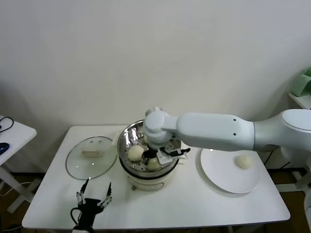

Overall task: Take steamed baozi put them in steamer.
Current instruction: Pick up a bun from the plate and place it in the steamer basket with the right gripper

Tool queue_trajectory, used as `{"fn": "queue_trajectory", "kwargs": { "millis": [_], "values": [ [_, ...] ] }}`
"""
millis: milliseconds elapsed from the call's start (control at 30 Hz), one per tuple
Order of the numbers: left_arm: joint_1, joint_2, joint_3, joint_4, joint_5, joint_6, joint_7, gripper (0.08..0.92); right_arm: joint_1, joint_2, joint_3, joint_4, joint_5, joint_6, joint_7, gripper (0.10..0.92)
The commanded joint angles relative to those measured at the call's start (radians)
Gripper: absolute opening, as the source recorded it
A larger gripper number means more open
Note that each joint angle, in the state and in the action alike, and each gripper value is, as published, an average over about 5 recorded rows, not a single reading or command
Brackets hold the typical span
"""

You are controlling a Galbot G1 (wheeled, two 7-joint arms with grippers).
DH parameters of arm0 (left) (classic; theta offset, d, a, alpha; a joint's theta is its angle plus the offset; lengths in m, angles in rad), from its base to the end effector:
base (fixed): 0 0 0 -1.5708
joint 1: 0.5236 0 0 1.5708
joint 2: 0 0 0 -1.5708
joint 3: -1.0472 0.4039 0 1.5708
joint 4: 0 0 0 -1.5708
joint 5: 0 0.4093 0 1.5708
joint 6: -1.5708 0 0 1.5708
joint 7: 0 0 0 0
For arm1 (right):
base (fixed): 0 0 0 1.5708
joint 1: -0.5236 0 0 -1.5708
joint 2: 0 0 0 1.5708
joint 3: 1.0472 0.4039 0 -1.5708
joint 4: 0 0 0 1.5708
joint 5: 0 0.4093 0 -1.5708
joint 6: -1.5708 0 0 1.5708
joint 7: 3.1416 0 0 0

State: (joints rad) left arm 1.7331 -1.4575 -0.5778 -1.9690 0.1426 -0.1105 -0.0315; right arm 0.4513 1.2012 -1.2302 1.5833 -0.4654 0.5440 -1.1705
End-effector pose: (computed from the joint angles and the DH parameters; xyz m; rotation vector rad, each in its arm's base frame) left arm 0.1387 0.0480 -0.4253 -0.0234 -2.9461 -0.3965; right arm 0.5105 0.2312 -0.1117 -1.8195 -0.2510 -2.2589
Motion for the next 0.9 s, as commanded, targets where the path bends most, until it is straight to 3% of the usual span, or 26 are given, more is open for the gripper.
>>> {"fn": "queue_trajectory", "kwargs": {
  "millis": [33, 767, 900],
  "values": [
    [-0.003, 0.002, 0.002, 0.002, 0.002, 0.002, 0.001, 0.823, -0.011, -0.001, 0.001, -0.01, -0.01, 0.005, -0.002, 0.651],
    [-0.005, -0.005, 0.012, 0.007, 0.014, 0.006, 0.0, 0.823, -0.026, -0.004, 0.004, -0.028, -0.002, 0.021, 0.012, 0.653],
    [-0.007, -0.006, 0.014, 0.007, 0.016, 0.006, 0.0, 0.823, -0.028, -0.001, 0.005, -0.032, -0.003, 0.025, 0.024, 0.694]
  ]
}}
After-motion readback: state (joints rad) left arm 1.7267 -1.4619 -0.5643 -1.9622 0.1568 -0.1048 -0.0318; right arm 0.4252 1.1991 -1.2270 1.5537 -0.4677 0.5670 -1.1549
